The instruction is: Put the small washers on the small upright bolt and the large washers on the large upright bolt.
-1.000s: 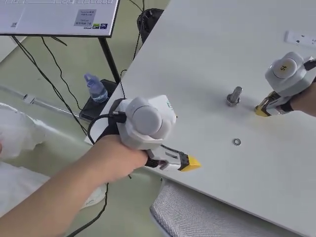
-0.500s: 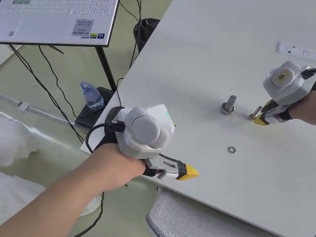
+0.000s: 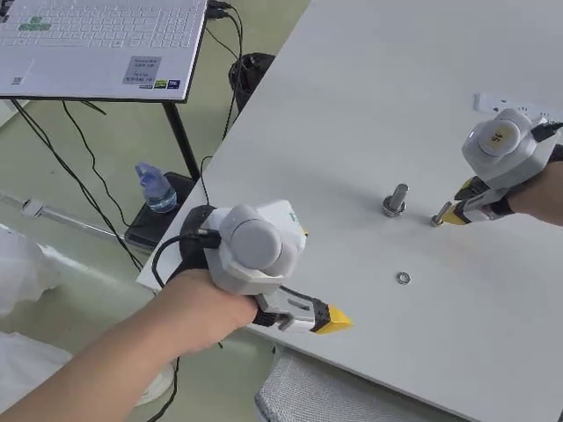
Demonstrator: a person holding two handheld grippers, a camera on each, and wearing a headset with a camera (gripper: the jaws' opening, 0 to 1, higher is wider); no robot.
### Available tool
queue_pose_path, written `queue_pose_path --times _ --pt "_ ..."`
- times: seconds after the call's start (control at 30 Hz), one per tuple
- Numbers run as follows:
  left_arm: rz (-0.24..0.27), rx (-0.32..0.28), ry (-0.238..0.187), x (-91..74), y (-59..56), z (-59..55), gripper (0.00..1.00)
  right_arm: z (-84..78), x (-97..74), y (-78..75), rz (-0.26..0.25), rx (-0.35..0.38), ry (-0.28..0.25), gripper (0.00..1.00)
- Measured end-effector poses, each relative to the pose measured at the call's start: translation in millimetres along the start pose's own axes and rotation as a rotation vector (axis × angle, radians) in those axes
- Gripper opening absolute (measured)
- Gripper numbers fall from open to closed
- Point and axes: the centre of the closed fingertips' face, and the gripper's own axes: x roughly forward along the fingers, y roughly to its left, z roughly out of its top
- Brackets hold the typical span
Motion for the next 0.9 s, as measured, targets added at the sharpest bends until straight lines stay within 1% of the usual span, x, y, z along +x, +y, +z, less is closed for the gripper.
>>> queue_pose_path --times 0.07,0.2,0.27,0.33,0.43,0.6,0.73,0.8,0.9 --pt "0.005 0.012 0.01 0.1 1.2 -1.0 0.78 0.0 -4.9 2.6 0.001 -0.007 0.004 0.28" --pt "0.011 0.002 -0.006 -1.4 3.4 1.8 0.8 2.7 -15.8 6.8 0.004 -0.006 0.003 0.28" --pt "0.012 0.011 -0.004 -2.1 3.8 1.7 0.8 4.8 -20.6 7.8 0.001 -0.023 0.001 0.28" --pt "0.012 0.015 0.002 -2.4 3.9 0.4 0.8 7.7 -25.9 8.2 0.0 -0.023 -0.008 0.28" --pt "0.008 0.013 0.01 -3.1 2.9 -1.2 0.8 8.8 -27.1 8.9 0.0 -0.015 -0.012 0.27" --pt "0.002 0.025 0.012 -4.4 0.2 -1.3 0.79 9.2 -27.1 16.6 0.011 -0.017 -0.016 0.27" --pt "0.002 0.03 0.025 -5.6 -0.4 -3.6 0.79 12.0 -29.1 27.1 0.024 -0.011 -0.028 0.27" --pt "0.005 0.035 0.027 -5.9 -0.3 -3.7 0.78 11.0 -28.9 34.3 0.039 -0.018 -0.023 0.27" --pt "0.006 0.03 0.026 -6.7 -1.0 -4.8 0.78 9.0 -29.3 40.1 0.045 -0.03 -0.014 0.27"
